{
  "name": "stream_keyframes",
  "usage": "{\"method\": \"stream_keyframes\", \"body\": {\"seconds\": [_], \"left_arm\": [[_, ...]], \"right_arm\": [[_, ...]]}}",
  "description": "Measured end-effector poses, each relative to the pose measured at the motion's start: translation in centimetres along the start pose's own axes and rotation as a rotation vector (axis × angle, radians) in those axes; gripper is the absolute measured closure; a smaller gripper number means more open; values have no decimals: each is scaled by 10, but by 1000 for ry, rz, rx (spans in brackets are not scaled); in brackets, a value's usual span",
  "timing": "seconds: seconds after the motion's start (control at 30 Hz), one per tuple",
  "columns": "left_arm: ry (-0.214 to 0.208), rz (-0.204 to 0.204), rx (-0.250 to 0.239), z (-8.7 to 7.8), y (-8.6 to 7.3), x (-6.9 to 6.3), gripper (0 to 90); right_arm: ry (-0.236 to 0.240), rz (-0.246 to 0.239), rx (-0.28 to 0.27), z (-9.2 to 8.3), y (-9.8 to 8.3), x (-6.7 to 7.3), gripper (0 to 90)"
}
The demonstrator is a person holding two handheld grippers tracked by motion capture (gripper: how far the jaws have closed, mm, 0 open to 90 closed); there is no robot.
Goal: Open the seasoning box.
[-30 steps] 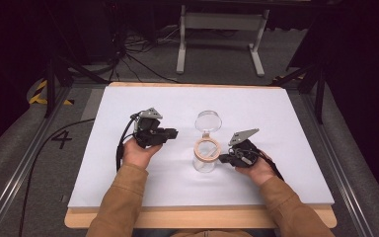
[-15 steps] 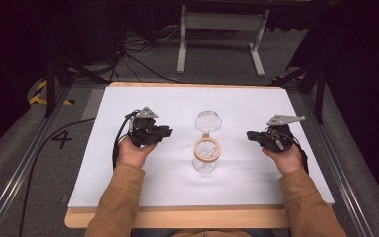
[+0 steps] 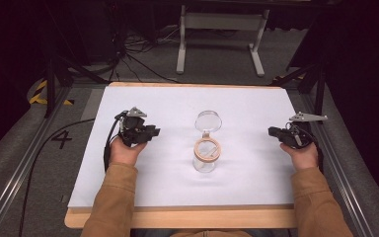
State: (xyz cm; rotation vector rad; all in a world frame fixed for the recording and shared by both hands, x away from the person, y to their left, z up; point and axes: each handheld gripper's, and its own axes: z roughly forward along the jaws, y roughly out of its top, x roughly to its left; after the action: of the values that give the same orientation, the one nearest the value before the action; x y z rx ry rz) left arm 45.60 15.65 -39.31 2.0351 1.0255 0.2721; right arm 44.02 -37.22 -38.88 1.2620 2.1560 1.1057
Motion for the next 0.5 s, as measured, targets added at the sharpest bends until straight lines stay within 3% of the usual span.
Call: {"method": "stream_keyframes", "body": {"seconds": [0.17, 0.2, 0.27, 0.3, 0.37, 0.4, 0.5], "left_arm": [[27, -21, 10, 2, -6, 7, 699], [37, -2, 27, 3, -7, 8, 694], [61, 7, 23, 6, -9, 7, 688], [58, 64, 10, 12, -14, 6, 688], [64, 117, 31, 20, -19, 4, 684], [84, 136, 53, 25, -20, 3, 682], [79, 154, 54, 29, -22, 1, 674]], "right_arm": [[-19, 1, 48, 8, -10, -11, 788], [-8, 12, 55, 10, -12, -14, 776], [63, 53, 57, 14, -17, -19, 750], [82, 66, 65, 18, -19, -21, 743], [64, 54, 91, 22, -21, -22, 736], [57, 56, 93, 24, -23, -22, 727], [35, 39, 69, 28, -28, -22, 715]]}}
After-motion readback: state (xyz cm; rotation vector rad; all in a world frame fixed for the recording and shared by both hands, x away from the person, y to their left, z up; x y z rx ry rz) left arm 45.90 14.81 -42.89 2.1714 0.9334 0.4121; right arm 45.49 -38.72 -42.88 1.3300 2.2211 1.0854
